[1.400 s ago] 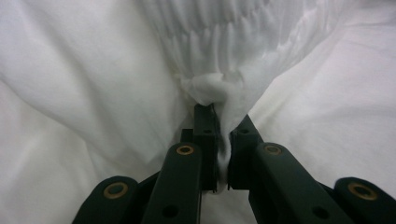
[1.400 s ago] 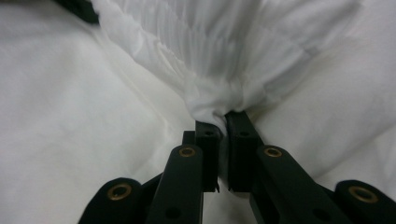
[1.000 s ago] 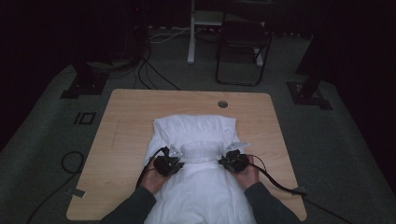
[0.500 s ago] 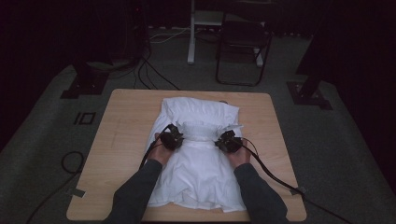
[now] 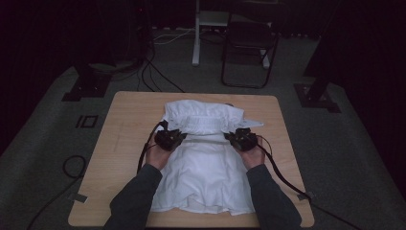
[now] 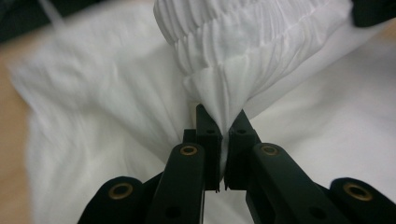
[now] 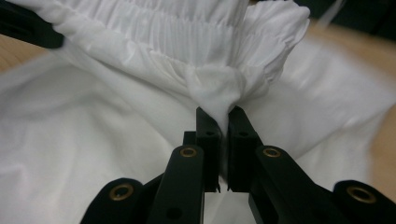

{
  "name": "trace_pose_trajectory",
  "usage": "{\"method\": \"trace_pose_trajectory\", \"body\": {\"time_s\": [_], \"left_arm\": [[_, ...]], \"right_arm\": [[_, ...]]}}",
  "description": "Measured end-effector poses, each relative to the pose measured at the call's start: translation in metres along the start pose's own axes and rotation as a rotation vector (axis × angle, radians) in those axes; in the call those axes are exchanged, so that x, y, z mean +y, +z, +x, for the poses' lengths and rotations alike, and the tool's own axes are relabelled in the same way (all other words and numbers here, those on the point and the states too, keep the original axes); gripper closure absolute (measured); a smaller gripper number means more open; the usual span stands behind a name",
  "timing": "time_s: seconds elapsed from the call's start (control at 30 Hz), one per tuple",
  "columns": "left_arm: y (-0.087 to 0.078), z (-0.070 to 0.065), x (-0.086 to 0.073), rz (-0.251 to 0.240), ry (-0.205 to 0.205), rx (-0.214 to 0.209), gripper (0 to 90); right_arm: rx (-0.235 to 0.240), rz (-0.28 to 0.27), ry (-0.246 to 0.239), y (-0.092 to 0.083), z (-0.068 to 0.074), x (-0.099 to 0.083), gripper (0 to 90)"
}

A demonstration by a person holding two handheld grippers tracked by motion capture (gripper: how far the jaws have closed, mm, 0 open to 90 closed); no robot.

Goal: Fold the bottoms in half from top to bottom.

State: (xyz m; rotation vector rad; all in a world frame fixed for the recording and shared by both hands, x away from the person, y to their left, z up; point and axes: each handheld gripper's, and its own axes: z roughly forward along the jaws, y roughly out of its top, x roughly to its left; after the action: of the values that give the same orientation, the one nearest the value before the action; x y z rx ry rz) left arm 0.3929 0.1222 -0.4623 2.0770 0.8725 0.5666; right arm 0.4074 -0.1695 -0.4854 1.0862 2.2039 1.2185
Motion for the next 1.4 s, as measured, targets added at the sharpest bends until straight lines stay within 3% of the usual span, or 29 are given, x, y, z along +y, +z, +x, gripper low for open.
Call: {"method": "trace_pose_trajectory", "body": {"time_s": [0.07,0.1,0.13,0.17,0.27,0.33,0.43,0.47,0.5,0.53,0.57,0.6,0.67,0.7,0.77,0.9,0.93,0.97,1.0,1.03,1.1,1.2,1.3,1.37,1.4], "left_arm": [[-0.02,-0.01,0.008,-0.045,0.028,-0.003,87.1],[-0.02,-0.01,0.008,-0.045,0.028,-0.003,87.1],[-0.035,-0.02,0.009,-0.069,0.053,-0.009,87.1],[-0.04,-0.023,0.006,-0.066,0.054,-0.021,87.0],[-0.043,-0.029,-0.016,-0.026,0.018,-0.074,86.5],[-0.038,-0.032,-0.037,0.017,-0.017,-0.119,86.1],[-0.019,-0.04,-0.069,0.111,-0.036,-0.152,85.5],[-0.011,-0.042,-0.079,0.144,-0.047,-0.16,85.2],[-0.011,-0.042,-0.079,0.144,-0.047,-0.16,84.4],[0.004,-0.045,-0.093,0.197,-0.05,-0.162,84.4],[0.011,-0.044,-0.099,0.203,-0.072,-0.174,79.2],[0.011,-0.042,-0.1,0.188,-0.108,-0.193,77.0],[0.006,-0.04,-0.096,0.189,-0.114,-0.214,69.4],[0.001,-0.04,-0.093,0.179,-0.095,-0.212,67.7],[-0.009,-0.039,-0.087,0.157,-0.1,-0.216,64.0],[-0.03,-0.029,-0.078,0.084,-0.113,-0.194,62.6],[-0.032,-0.026,-0.076,0.072,-0.12,-0.193,66.9],[-0.036,-0.02,-0.074,0.05,-0.139,-0.176,71.0],[-0.038,-0.016,-0.072,0.04,-0.152,-0.148,81.0],[-0.037,-0.013,-0.069,0.037,-0.162,-0.133,88.7],[-0.027,-0.009,-0.065,0.046,-0.169,-0.128,90.0],[-0.001,-0.011,-0.063,0.092,-0.169,-0.149,90.0],[0.033,-0.016,-0.067,0.151,-0.125,-0.151,90.0],[0.046,-0.014,-0.073,0.166,-0.144,-0.169,90.0],[0.048,-0.013,-0.076,0.147,-0.166,-0.18,90.0]], "right_arm": [[-0.027,-0.044,-0.049,-0.02,0.007,0.01,86.1],[-0.027,-0.044,-0.049,-0.02,0.007,0.01,86.1],[-0.034,-0.063,-0.067,-0.029,0.01,0.012,86.1],[-0.029,-0.084,-0.087,-0.044,0.017,0.013,86.1],[0.019,-0.07,-0.081,-0.057,0.029,-0.005,86.0],[0.053,-0.03,-0.084,-0.055,0.039,-0.028,86.0],[0.082,0.054,-0.071,-0.043,0.05,-0.063,86.0],[0.083,0.085,-0.074,-0.037,0.052,-0.074,85.9],[0.083,0.085,-0.074,-0.037,0.052,-0.074,85.9],[0.087,0.112,-0.058,-0.03,0.052,-0.083,85.9],[0.096,0.152,-0.036,-0.019,0.05,-0.095,84.9],[0.111,0.161,-0.004,-0.014,0.047,-0.099,82.7],[0.124,0.166,0.04,-0.014,0.041,-0.097,72.6],[0.118,0.16,0.045,-0.015,0.04,-0.096,68.6],[0.124,0.151,0.053,-0.021,0.036,-0.093,59.0],[0.155,0.063,0.045,-0.045,0.033,-0.086,50.5],[0.155,0.025,0.049,-0.052,0.032,-0.083,52.3],[0.149,-0.001,0.061,-0.057,0.031,-0.081,62.4],[0.143,-0.033,0.077,-0.064,0.027,-0.078,75.7],[0.122,-0.034,0.089,-0.066,0.024,-0.076,83.0],[0.084,0.012,0.107,-0.058,0.017,-0.073,88.3],[0.086,0.061,0.133,-0.035,0.011,-0.072,88.3],[0.044,0.126,0.137,-0.007,0.005,-0.076,88.3],[0.075,0.141,0.155,0.011,0.003,-0.08,88.5],[0.087,0.137,0.154,0.012,0.003,-0.081,88.3]]}}
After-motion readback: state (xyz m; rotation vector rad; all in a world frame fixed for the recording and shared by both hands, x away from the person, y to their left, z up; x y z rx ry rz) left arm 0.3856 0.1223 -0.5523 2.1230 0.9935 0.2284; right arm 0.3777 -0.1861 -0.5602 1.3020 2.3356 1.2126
